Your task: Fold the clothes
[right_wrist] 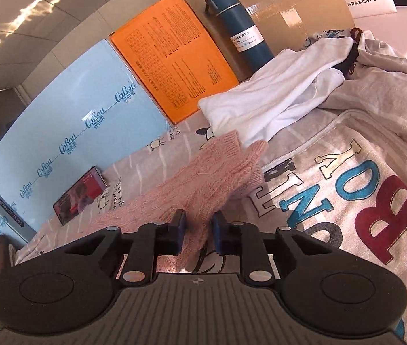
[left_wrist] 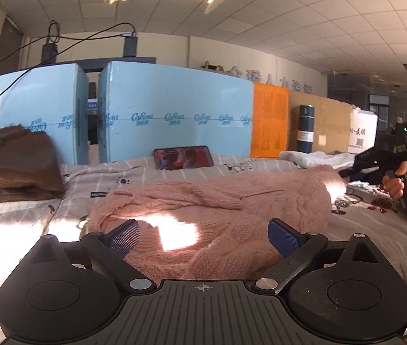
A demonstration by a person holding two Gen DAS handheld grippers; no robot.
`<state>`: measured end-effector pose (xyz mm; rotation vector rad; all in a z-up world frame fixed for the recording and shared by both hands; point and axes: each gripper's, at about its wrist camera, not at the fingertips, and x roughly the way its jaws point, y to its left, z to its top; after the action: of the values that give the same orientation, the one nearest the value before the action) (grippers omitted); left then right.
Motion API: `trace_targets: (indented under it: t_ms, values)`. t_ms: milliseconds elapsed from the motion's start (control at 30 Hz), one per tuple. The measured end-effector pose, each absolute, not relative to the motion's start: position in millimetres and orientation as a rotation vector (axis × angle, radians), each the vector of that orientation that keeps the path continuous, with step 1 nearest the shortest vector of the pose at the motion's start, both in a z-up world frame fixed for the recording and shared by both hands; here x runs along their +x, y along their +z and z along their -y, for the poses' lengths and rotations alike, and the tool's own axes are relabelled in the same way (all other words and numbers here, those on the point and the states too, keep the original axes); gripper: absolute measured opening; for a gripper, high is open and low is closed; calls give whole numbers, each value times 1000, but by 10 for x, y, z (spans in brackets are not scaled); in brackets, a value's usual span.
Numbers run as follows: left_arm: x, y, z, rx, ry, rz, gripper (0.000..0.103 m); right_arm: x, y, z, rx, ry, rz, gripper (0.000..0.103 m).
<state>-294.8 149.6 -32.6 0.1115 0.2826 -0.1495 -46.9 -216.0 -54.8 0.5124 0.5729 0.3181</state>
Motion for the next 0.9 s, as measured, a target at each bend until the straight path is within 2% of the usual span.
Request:
trace_targets:
  t_ms: [167, 233, 300, 367, 400, 467, 533, 567, 600, 633, 667, 700, 733, 900]
  values:
    - [-2717, -421, -955, 461, -296, -410, 100, -543, -440, 2149, 484, 329, -517, 11]
    - [-2582, -457, -858, 515, -292, -431, 100, -544, -429, 2140, 479, 329, -516, 11]
    - [-2452, -459, -806, 524, -279, -445, 100, -526, -442, 2149, 503, 320, -531, 16]
    - [-2370, -465, -726, 548, -257, -436, 100, -493, -478, 2174, 551, 303, -562, 56]
    - [-2337, -471, -671, 565, -247, -427, 100, -475, -492, 2180, 575, 310, -565, 60]
    - [-2296, -479, -606, 585, -245, -422, 97, -428, -504, 2169, 602, 314, -576, 60]
    - [-2258, -486, -549, 602, -246, -420, 85, -366, -504, 2127, 591, 284, -589, 60]
    - [-2243, -487, -542, 602, -246, -421, 71, -316, -519, 2096, 578, 261, -610, 55]
    - [-2232, -488, -549, 597, -242, -427, 48, -300, -535, 2082, 567, 253, -622, 47]
    - [-2226, -481, -569, 584, -237, -433, 37, -285, -551, 2068, 557, 246, -635, 28]
    - [-2225, -461, -601, 562, -235, -434, 25, -271, -566, 2054, 547, 239, -646, 15]
    - [-2231, -435, -633, 542, -239, -430, 19, -309, -546, 2066, 542, 237, -620, 12]
    - [-2249, -384, -677, 511, -247, -416, 18, -346, -527, 2078, 538, 236, -594, 8]
    - [-2371, -42, -919, 348, -295, -345, 17, -668, -276, 2149, 501, 232, -450, 7]
